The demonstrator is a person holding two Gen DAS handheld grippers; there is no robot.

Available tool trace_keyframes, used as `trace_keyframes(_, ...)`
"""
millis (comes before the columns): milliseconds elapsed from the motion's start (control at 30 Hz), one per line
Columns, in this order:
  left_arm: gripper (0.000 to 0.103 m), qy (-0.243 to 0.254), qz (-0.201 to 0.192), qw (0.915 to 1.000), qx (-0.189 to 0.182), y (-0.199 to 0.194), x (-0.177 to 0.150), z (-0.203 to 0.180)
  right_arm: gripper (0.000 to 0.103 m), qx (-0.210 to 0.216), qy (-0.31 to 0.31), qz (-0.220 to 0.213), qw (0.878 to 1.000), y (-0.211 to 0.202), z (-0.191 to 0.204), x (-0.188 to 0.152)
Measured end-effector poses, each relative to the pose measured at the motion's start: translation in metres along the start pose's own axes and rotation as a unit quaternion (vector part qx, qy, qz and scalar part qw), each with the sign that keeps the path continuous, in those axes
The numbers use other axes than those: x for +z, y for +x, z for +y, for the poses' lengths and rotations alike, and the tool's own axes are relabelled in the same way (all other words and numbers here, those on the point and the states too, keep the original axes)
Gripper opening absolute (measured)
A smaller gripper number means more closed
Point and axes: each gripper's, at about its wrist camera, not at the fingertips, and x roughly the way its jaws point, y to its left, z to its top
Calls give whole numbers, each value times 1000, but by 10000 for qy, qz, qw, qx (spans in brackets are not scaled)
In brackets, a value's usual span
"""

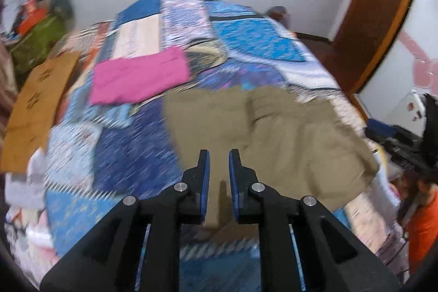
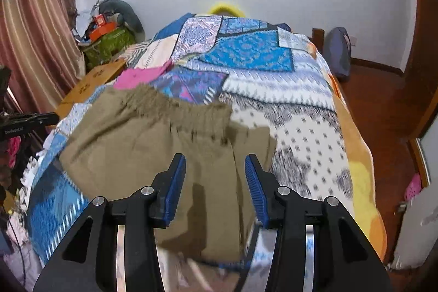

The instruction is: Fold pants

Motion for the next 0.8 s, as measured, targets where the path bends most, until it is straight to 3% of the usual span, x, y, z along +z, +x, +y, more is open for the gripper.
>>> trace_keyframes(200,14,593,179,9965,-558,46,34,-52,41,436,-27,94,9990,32,10,15)
trace_keyframes(433,13,766,627,9942,-413,107,35,-63,41,558,-380,550,9962,72,24,15)
trace_keyframes(600,12,979,571,9932,-284,108,28,-65,40,408,-692,699,9943,77,29,12)
trace_keyframes(800,18,1015,262,9938,-374,64,18,-67,42,504,-494,551,9960,43,26,11)
